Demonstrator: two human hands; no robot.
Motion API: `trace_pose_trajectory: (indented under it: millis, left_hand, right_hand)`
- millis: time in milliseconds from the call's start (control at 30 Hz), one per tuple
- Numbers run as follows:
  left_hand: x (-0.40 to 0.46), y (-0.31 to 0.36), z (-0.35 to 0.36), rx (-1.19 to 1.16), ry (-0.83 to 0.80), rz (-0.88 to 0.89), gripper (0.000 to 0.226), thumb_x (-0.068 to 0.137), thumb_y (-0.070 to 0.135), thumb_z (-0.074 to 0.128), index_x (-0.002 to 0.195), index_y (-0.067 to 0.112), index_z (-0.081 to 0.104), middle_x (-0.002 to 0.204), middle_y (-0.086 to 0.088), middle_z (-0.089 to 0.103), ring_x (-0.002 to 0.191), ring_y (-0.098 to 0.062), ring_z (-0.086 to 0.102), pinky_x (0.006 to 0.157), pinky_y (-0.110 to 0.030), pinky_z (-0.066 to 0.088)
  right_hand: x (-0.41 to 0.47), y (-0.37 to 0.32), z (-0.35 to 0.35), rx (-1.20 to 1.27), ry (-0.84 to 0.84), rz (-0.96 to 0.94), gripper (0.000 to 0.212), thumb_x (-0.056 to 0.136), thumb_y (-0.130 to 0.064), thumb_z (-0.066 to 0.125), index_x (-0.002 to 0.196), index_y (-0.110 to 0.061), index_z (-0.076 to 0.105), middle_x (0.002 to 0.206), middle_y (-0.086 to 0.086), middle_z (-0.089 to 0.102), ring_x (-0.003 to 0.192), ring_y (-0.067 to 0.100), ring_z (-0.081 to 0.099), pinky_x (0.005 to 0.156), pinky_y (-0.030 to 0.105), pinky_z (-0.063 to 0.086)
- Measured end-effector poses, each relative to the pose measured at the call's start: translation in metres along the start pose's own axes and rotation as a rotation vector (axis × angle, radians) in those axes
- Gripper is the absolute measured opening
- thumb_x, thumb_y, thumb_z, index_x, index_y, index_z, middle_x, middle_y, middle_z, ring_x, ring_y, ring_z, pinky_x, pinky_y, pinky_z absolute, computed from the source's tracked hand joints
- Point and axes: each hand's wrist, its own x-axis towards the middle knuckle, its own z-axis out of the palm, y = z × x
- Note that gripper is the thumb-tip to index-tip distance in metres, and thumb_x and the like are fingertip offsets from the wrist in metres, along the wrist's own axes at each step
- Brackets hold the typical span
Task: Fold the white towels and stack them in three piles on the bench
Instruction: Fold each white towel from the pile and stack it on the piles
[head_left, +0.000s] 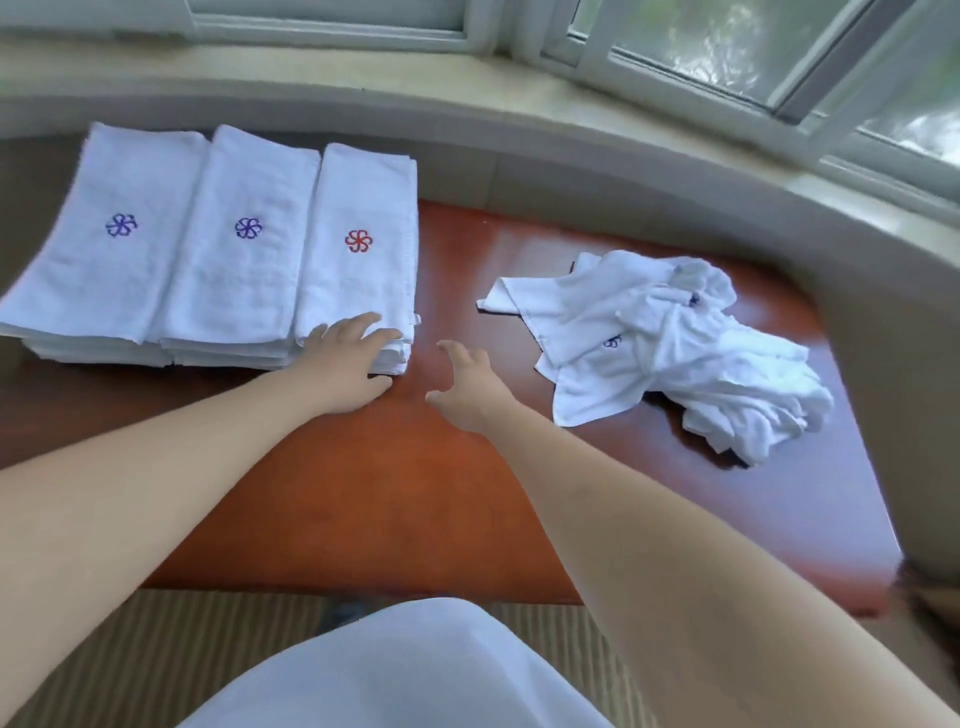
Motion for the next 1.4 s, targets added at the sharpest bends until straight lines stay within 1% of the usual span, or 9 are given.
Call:
trace_pose_trajectory:
  millis: [233, 333, 500, 733, 867, 933, 1033, 1233, 1400]
  left_hand:
    - [-0.063, 0.100, 0.001, 0.032, 0.054, 0.074, 0.070, 0.095, 0.048, 0.059, 0.157, 0.035, 0.030, 0.169, -0.003, 0.015, 0.153, -0.029, 0.022, 0.123, -0.047, 0.020]
    - [-0.080, 0.132, 0.002, 0.024, 0.058, 0.090, 0.070, 0.095, 0.047, 0.059, 0.157, 0.036, 0.029, 0.169, -0.002, 0.013, 0.153, -0.030, 0.022, 0.124, -0.048, 0.019]
    - [-0.100, 0.180, -0.001, 0.030, 0.039, 0.140, 0.069, 0.097, 0.045, 0.058, 0.158, 0.034, 0.028, 0.170, -0.001, 0.010, 0.154, -0.025, 0.019, 0.124, -0.049, 0.016]
    - [-0.100, 0.221, -0.001, 0.087, -0.034, 0.179, 0.069, 0.099, 0.045, 0.055, 0.159, 0.033, 0.026, 0.170, 0.001, 0.006, 0.155, -0.023, 0.015, 0.125, -0.050, 0.011]
    - [-0.083, 0.234, -0.003, 0.110, -0.089, 0.181, 0.071, 0.097, 0.045, 0.056, 0.160, 0.032, 0.024, 0.171, 0.001, 0.005, 0.155, -0.026, 0.014, 0.125, -0.052, 0.008]
    - [-0.066, 0.239, 0.000, 0.107, -0.111, 0.199, 0.070, 0.097, 0.043, 0.056, 0.159, 0.033, 0.025, 0.170, 0.000, 0.007, 0.154, -0.027, 0.015, 0.125, -0.053, 0.007]
    - [-0.037, 0.247, 0.001, 0.082, -0.110, 0.234, 0.070, 0.097, 0.041, 0.056, 0.159, 0.032, 0.024, 0.170, 0.001, 0.007, 0.155, -0.026, 0.013, 0.125, -0.053, 0.007]
    - [0.027, 0.253, -0.001, 0.035, -0.108, 0.255, 0.068, 0.098, 0.039, 0.056, 0.158, 0.032, 0.026, 0.170, -0.001, 0.010, 0.155, -0.023, 0.015, 0.123, -0.053, 0.012]
    - [0.077, 0.269, 0.003, 0.034, -0.058, 0.286, 0.064, 0.097, 0.040, 0.059, 0.156, 0.027, 0.036, 0.167, -0.004, 0.021, 0.152, -0.027, 0.026, 0.120, -0.047, 0.024]
  right_hand:
    - [-0.098, 0.051, -0.023, -0.005, 0.082, 0.009, 0.068, 0.095, -0.029, 0.061, 0.156, -0.035, 0.030, 0.154, 0.005, 0.029, 0.124, 0.031, 0.055, 0.093, 0.039, 0.052]
    - [-0.129, 0.074, -0.030, 0.014, 0.116, 0.017, 0.068, 0.094, -0.028, 0.061, 0.155, -0.034, 0.032, 0.154, 0.006, 0.030, 0.117, 0.032, 0.059, 0.094, 0.041, 0.053]
    - [-0.162, 0.104, -0.038, 0.062, 0.166, 0.056, 0.069, 0.092, -0.031, 0.063, 0.154, -0.035, 0.032, 0.152, 0.002, 0.031, 0.097, 0.024, 0.057, 0.078, 0.032, 0.046]
    - [-0.179, 0.138, -0.044, 0.118, 0.188, 0.095, 0.067, 0.093, -0.033, 0.063, 0.153, -0.033, 0.033, 0.149, 0.003, 0.032, 0.079, 0.016, 0.059, 0.072, 0.031, 0.046]
    - [-0.162, 0.160, -0.051, 0.131, 0.226, 0.130, 0.069, 0.093, -0.031, 0.068, 0.154, -0.031, 0.036, 0.152, 0.007, 0.035, 0.103, 0.025, 0.060, 0.079, 0.031, 0.047]
    - [-0.156, 0.167, -0.056, 0.137, 0.232, 0.161, 0.069, 0.093, -0.033, 0.068, 0.153, -0.032, 0.037, 0.152, 0.007, 0.035, 0.098, 0.022, 0.057, 0.071, 0.031, 0.043]
    - [-0.144, 0.169, -0.074, 0.139, 0.219, 0.170, 0.068, 0.094, -0.034, 0.067, 0.154, -0.031, 0.035, 0.154, 0.006, 0.033, 0.089, 0.019, 0.058, 0.074, 0.031, 0.043]
    - [-0.101, 0.173, -0.106, 0.083, 0.218, 0.148, 0.069, 0.094, -0.029, 0.061, 0.157, -0.025, 0.033, 0.156, 0.010, 0.032, 0.124, 0.030, 0.054, 0.090, 0.034, 0.046]
    - [-0.073, 0.188, -0.130, 0.117, 0.175, 0.205, 0.069, 0.094, -0.034, 0.059, 0.157, -0.023, 0.032, 0.155, 0.012, 0.033, 0.133, 0.030, 0.047, 0.105, 0.039, 0.044]
